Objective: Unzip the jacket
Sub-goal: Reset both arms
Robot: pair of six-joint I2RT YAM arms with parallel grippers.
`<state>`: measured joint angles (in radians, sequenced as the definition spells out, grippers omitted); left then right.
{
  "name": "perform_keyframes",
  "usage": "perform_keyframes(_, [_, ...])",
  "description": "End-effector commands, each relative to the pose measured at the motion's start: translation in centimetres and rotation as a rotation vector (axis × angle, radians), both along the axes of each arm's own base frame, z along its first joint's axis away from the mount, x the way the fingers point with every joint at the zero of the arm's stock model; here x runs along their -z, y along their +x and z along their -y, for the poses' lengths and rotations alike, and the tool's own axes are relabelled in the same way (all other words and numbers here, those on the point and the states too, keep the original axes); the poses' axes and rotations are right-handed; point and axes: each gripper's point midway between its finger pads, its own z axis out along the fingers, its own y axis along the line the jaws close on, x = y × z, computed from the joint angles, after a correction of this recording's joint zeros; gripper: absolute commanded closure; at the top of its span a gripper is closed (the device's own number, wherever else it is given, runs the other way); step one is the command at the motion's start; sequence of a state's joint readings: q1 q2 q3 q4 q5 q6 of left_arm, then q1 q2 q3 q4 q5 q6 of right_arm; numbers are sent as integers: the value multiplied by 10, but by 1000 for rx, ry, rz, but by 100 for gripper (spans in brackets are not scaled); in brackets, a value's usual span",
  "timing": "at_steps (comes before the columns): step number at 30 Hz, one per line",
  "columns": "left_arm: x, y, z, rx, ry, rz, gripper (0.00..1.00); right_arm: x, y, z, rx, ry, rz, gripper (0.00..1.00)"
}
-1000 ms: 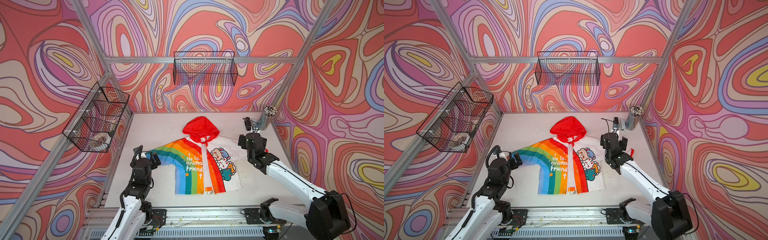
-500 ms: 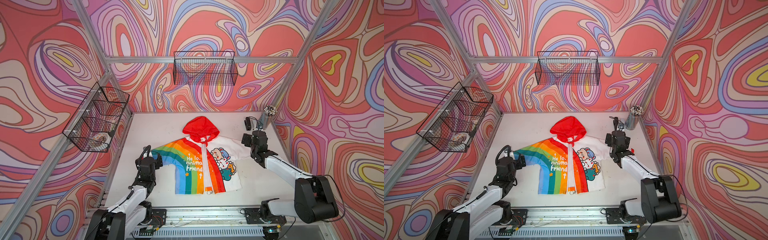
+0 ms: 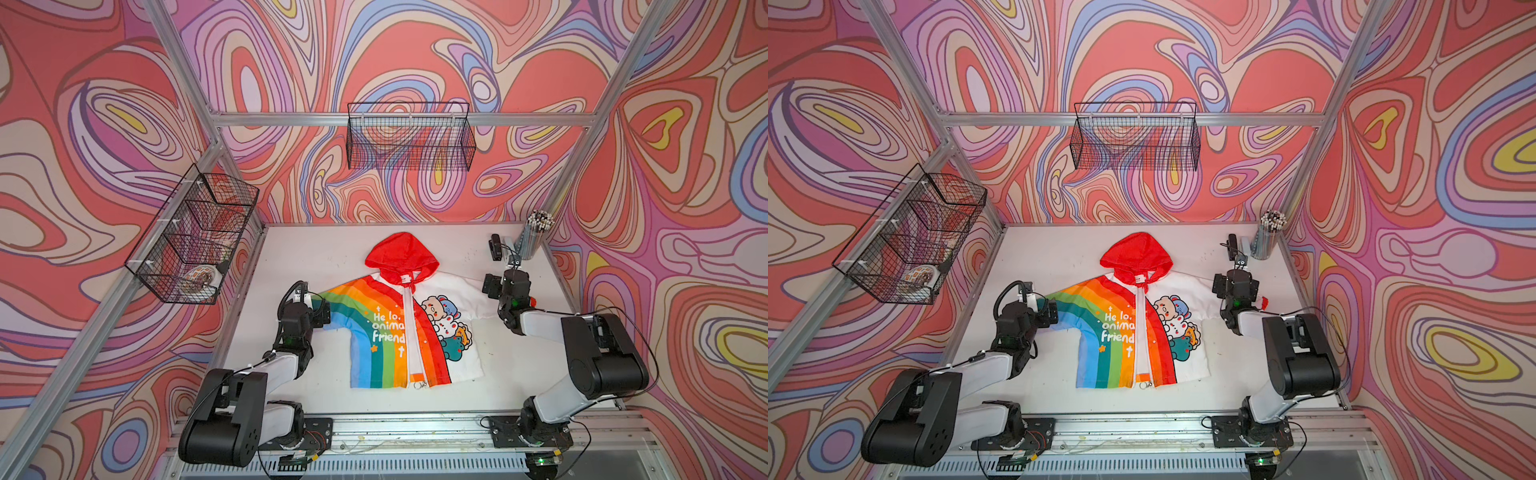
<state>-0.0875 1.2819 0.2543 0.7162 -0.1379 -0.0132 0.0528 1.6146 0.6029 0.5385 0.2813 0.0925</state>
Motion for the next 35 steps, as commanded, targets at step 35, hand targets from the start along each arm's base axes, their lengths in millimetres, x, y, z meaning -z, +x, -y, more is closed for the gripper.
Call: perform_keyframes(35, [3,44,-17,-57,-11,43,0,-7,-6,8,-24,8,222,2])
